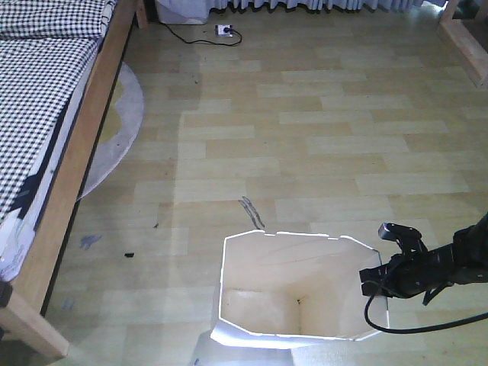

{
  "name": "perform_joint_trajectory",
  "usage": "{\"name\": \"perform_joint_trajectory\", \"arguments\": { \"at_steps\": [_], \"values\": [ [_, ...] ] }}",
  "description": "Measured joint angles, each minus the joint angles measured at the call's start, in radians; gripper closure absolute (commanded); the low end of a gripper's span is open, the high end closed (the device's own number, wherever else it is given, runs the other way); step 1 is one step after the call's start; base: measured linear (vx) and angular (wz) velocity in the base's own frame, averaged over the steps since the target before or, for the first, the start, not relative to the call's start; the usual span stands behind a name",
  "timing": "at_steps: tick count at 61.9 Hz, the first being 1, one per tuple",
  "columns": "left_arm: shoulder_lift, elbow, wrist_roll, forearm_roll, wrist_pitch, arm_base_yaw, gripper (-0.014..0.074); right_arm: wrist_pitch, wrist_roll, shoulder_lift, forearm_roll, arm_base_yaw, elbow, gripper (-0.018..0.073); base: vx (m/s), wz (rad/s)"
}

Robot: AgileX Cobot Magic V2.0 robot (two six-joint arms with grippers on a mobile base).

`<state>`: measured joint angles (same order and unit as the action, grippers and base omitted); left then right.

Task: Move trash bin to bedside with robot
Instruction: 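Hold the bin with the right gripper while the base turns toward the bed, then drive forward carrying the bin in the right gripper toward the bedside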

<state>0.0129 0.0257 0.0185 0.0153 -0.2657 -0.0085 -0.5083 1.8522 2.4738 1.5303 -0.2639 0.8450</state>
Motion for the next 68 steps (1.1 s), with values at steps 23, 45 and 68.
{"name": "perform_joint_trajectory", "arguments": {
  "at_steps": [23, 45, 68],
  "values": [
    [0.000, 0.000, 0.000, 0.000, 0.000, 0.000, 0.0602, 0.002, 0.000, 0.000, 0.000, 0.000, 0.000, 0.0564, 0.31, -0.06],
    [0.000, 0.000, 0.000, 0.000, 0.000, 0.000, 0.0602, 0.005, 0.000, 0.000, 0.000, 0.000, 0.000, 0.0564, 0.30, 0.03],
    [0.000, 0.000, 0.000, 0.000, 0.000, 0.000, 0.0602, 0.001, 0.000, 0.000, 0.000, 0.000, 0.000, 0.0564, 0.27, 0.05]
  ]
}}
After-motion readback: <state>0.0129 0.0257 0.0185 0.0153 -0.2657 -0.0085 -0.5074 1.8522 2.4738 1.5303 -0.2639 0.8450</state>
